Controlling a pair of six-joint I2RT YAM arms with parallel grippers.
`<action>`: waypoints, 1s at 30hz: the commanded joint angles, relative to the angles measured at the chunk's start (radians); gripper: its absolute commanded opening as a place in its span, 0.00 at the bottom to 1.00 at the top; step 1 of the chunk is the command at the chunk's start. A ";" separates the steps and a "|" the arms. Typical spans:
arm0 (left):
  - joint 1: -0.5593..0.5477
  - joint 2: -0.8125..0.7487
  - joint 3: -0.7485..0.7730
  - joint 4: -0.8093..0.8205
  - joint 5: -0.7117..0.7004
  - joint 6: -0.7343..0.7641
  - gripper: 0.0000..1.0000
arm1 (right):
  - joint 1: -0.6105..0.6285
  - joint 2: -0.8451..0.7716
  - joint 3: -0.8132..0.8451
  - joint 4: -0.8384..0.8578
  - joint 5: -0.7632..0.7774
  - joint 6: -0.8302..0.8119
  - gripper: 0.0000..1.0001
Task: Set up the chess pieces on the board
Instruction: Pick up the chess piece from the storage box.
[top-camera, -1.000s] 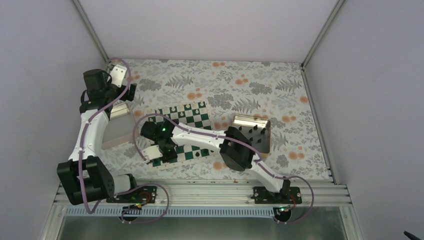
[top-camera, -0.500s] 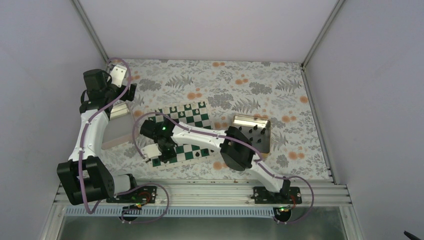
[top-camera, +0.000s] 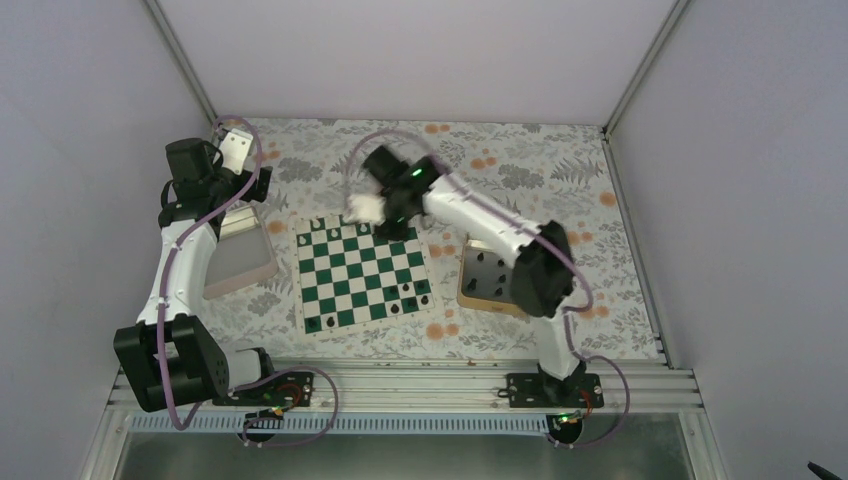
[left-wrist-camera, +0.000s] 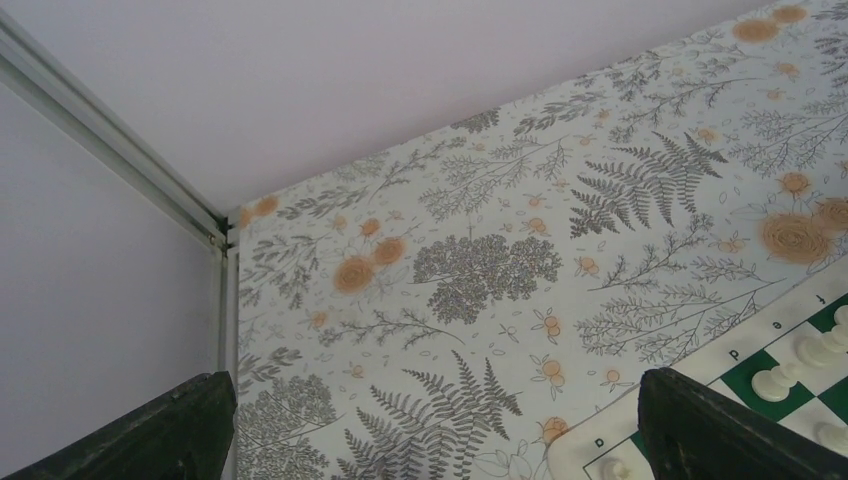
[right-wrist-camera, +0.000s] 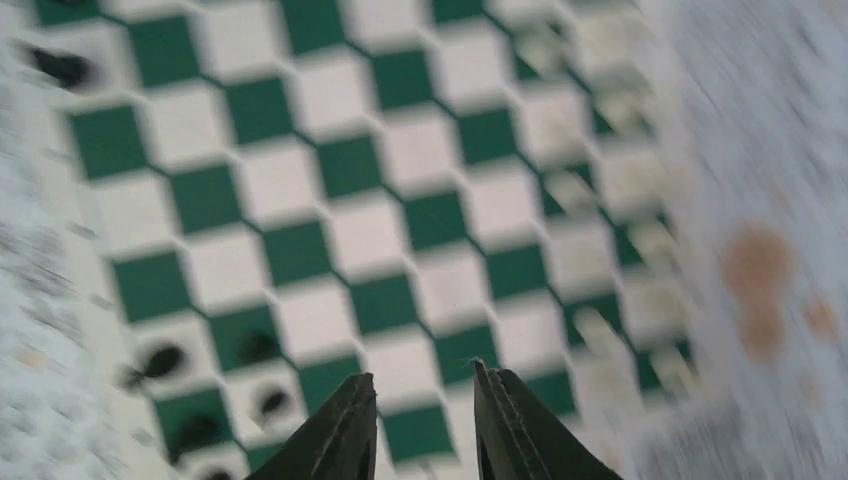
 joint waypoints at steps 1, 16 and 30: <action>0.005 -0.017 -0.008 0.005 -0.004 0.014 1.00 | -0.250 -0.112 -0.137 0.008 0.047 0.051 0.28; 0.004 0.001 -0.008 0.008 -0.021 0.017 1.00 | -0.655 -0.348 -0.573 0.054 0.100 0.053 0.26; 0.005 0.014 -0.007 0.007 -0.014 0.019 1.00 | -0.814 -0.483 -0.734 0.027 0.110 -0.017 0.26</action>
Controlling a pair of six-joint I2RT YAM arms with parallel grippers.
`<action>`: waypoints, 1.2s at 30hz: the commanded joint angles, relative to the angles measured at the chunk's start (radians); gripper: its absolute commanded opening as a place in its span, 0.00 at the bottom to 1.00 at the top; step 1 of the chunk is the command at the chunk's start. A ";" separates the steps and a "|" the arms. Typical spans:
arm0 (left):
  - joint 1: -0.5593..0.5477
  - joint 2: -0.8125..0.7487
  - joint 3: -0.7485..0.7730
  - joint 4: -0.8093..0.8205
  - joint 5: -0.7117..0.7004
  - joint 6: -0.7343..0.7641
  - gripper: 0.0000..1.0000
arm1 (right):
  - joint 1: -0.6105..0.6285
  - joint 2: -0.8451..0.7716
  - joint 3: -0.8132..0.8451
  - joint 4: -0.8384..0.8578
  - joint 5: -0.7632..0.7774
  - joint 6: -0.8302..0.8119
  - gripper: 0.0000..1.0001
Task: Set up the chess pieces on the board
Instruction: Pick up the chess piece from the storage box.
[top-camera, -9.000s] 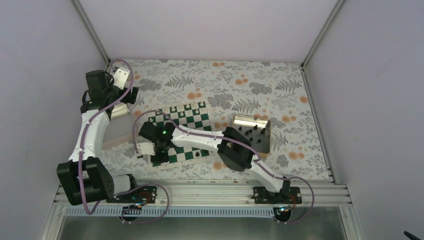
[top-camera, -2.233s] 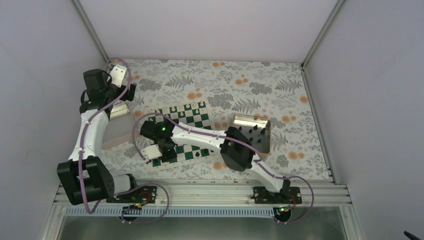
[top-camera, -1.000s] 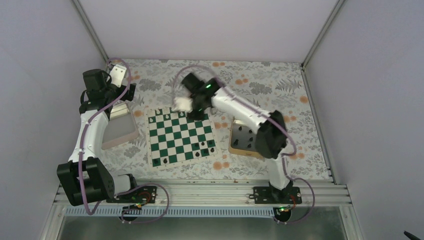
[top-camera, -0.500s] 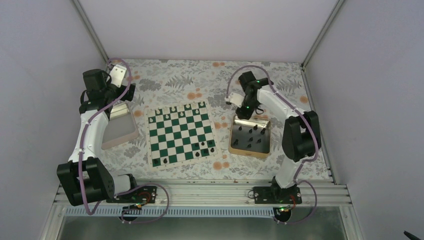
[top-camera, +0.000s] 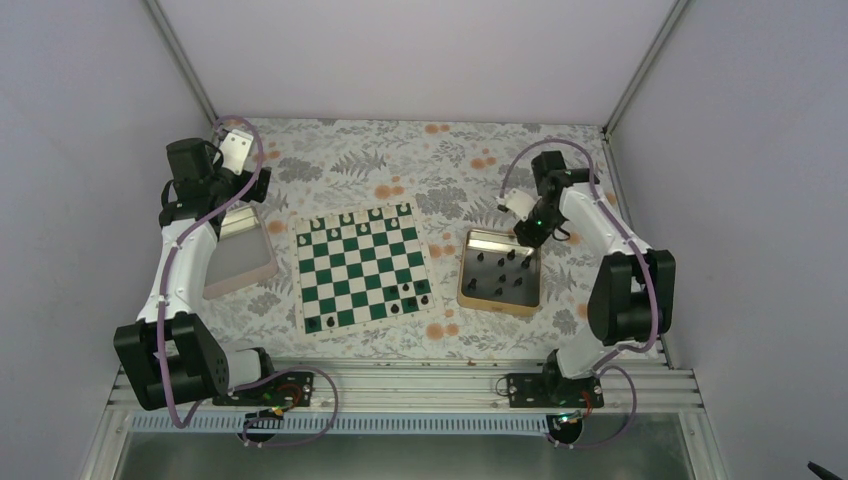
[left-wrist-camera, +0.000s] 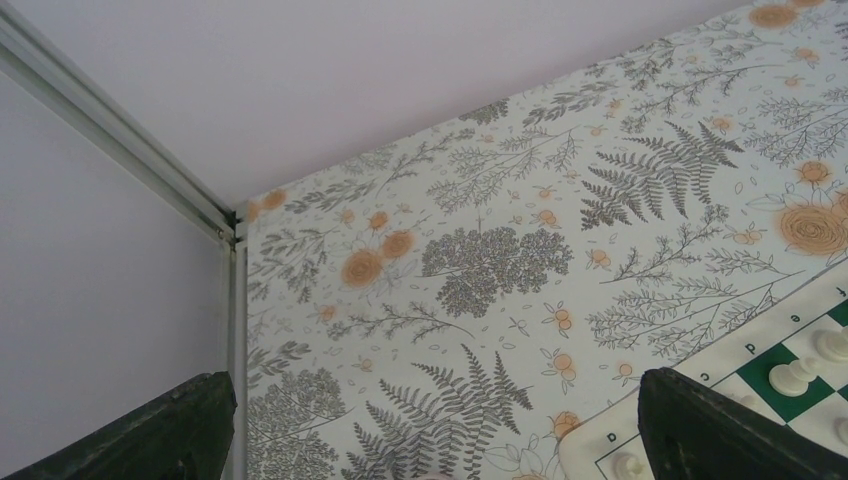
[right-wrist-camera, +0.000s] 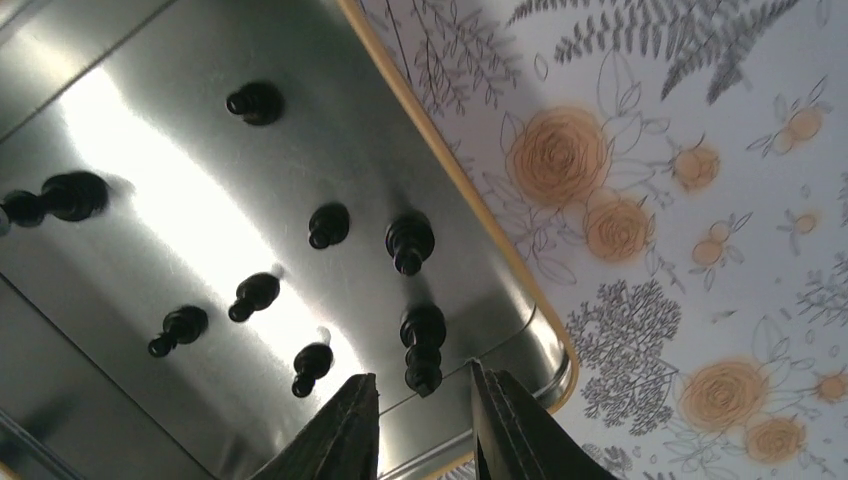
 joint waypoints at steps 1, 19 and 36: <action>0.005 0.007 -0.008 0.007 0.005 0.006 1.00 | -0.033 -0.013 -0.039 -0.012 0.008 -0.031 0.26; 0.005 0.021 -0.004 0.001 0.011 0.008 1.00 | -0.064 0.036 -0.131 0.062 0.049 -0.042 0.27; 0.005 0.025 -0.003 -0.002 0.010 0.006 1.00 | -0.065 0.094 -0.133 0.097 0.019 -0.042 0.26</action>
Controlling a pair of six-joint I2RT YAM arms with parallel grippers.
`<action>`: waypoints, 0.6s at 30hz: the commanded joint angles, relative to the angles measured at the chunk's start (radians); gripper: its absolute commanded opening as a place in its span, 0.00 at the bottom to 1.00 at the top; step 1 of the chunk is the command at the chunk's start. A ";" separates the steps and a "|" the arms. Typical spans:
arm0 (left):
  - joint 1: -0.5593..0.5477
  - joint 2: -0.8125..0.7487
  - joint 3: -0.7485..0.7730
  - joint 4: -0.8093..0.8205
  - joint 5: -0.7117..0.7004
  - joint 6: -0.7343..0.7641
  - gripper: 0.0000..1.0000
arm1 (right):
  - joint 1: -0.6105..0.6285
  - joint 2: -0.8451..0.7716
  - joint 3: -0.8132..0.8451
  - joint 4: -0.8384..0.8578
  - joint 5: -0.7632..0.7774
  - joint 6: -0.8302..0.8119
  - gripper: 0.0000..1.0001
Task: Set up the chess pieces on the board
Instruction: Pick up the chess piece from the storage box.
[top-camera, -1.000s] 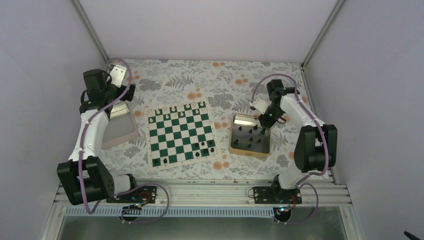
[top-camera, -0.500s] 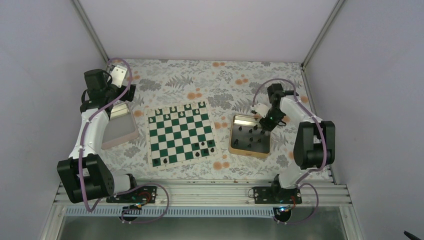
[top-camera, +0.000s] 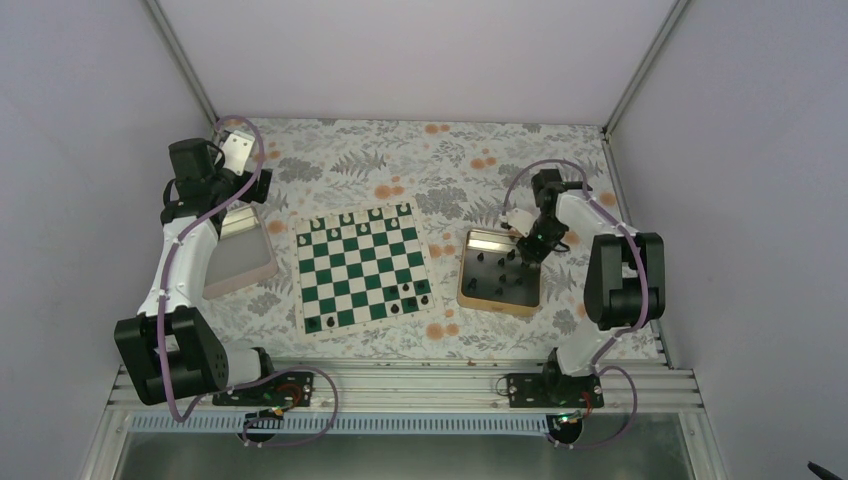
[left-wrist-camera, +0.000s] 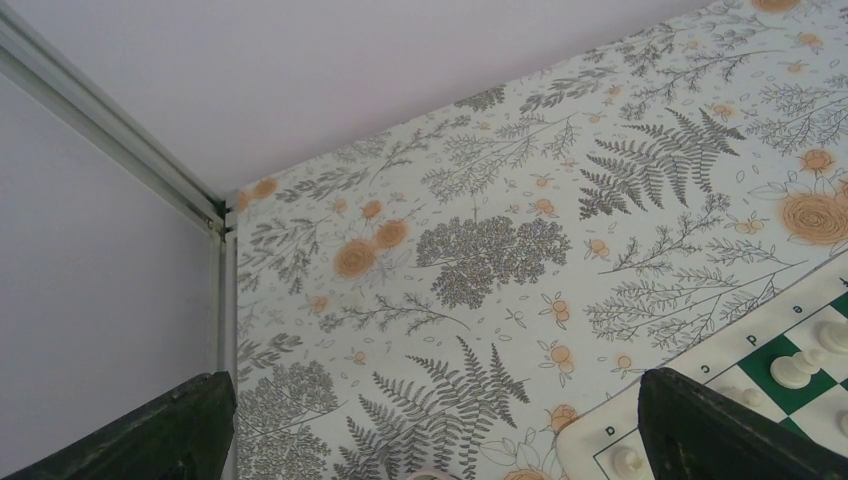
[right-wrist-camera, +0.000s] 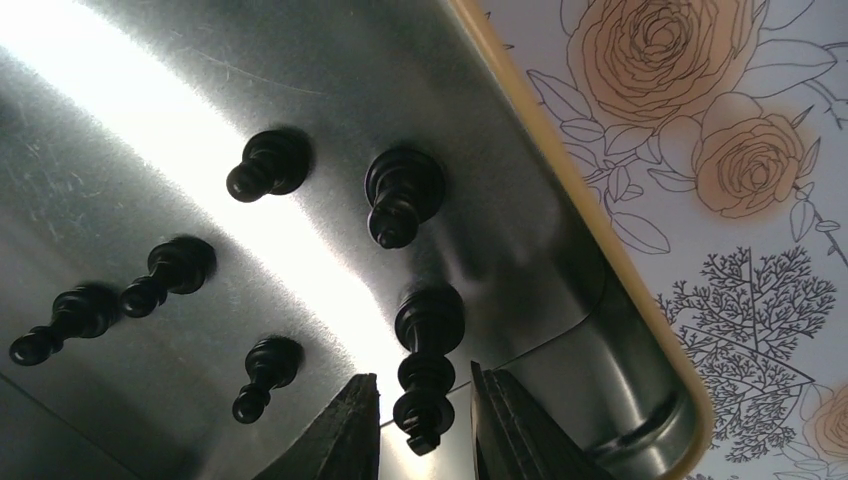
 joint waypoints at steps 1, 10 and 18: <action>0.004 0.003 -0.002 -0.003 0.009 0.004 1.00 | -0.008 0.006 -0.005 0.028 -0.023 -0.014 0.24; 0.004 0.000 -0.004 -0.004 0.006 0.004 1.00 | -0.008 0.006 0.006 0.012 -0.027 -0.010 0.04; 0.004 0.002 -0.003 -0.001 0.009 0.003 1.00 | 0.043 -0.083 0.119 -0.113 -0.046 0.010 0.04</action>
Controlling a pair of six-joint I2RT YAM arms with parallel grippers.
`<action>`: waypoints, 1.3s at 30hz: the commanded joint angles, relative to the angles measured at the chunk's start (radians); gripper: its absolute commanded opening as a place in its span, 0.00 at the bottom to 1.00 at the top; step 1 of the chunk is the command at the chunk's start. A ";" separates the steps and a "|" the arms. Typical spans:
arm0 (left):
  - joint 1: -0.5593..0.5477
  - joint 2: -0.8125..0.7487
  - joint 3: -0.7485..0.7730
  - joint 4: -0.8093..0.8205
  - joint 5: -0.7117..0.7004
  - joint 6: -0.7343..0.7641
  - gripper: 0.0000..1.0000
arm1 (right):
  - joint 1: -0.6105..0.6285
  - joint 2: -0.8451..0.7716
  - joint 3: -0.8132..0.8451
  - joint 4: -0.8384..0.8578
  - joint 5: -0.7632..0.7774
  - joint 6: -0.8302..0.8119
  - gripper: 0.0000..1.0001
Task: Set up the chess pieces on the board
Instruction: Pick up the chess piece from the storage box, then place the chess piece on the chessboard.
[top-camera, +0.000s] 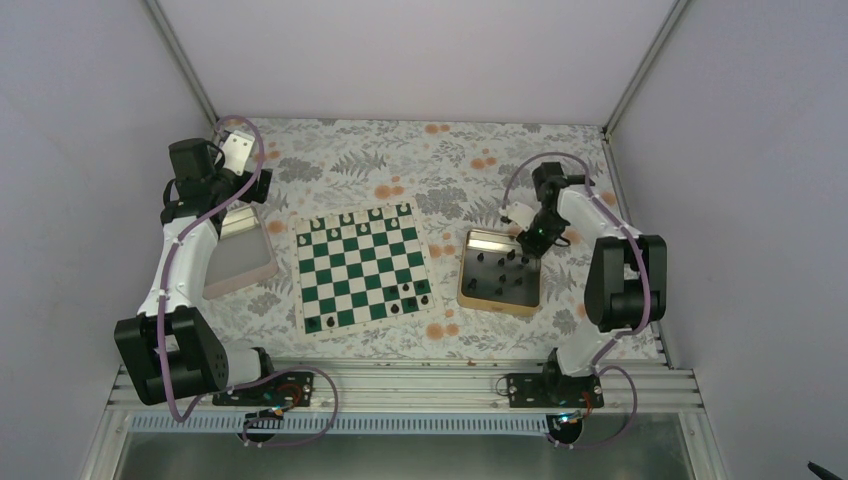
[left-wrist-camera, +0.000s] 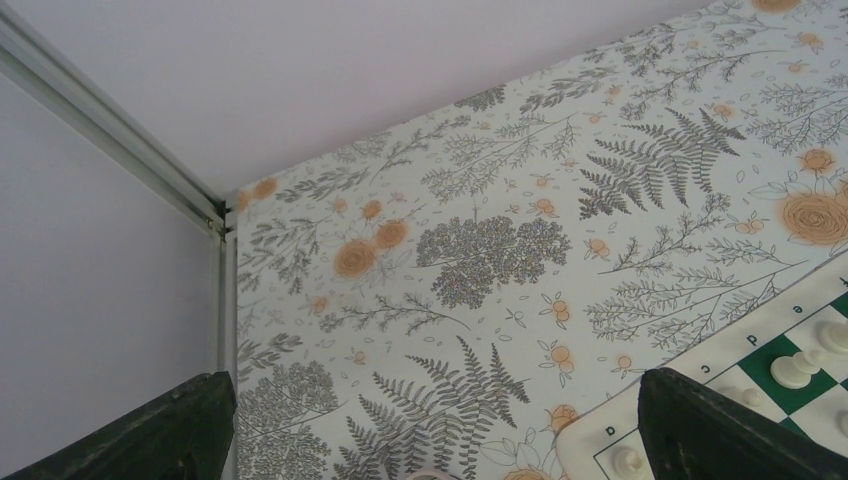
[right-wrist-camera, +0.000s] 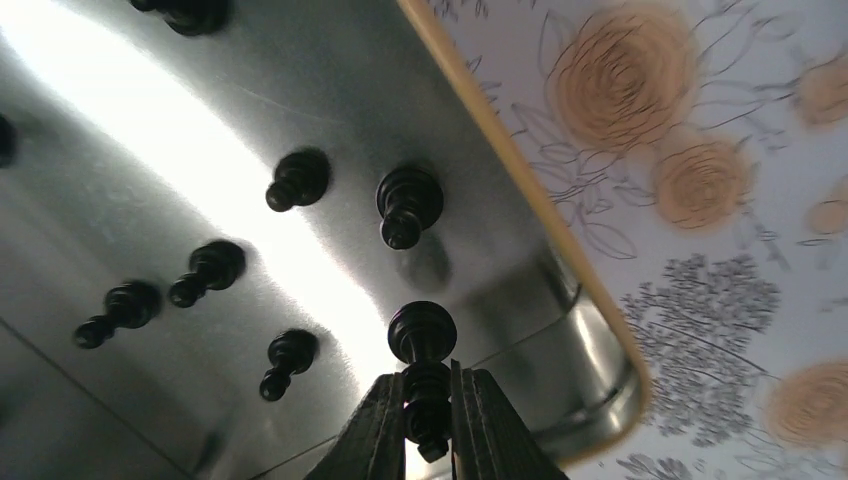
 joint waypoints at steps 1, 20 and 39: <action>0.005 0.002 -0.002 -0.001 0.009 0.003 1.00 | 0.060 -0.088 0.100 -0.096 -0.026 0.017 0.04; 0.005 0.009 0.000 -0.001 -0.004 0.005 1.00 | 0.756 0.160 0.508 -0.148 -0.069 0.114 0.04; 0.005 0.018 0.004 -0.001 -0.006 0.005 1.00 | 1.011 0.283 0.457 -0.006 -0.052 0.164 0.04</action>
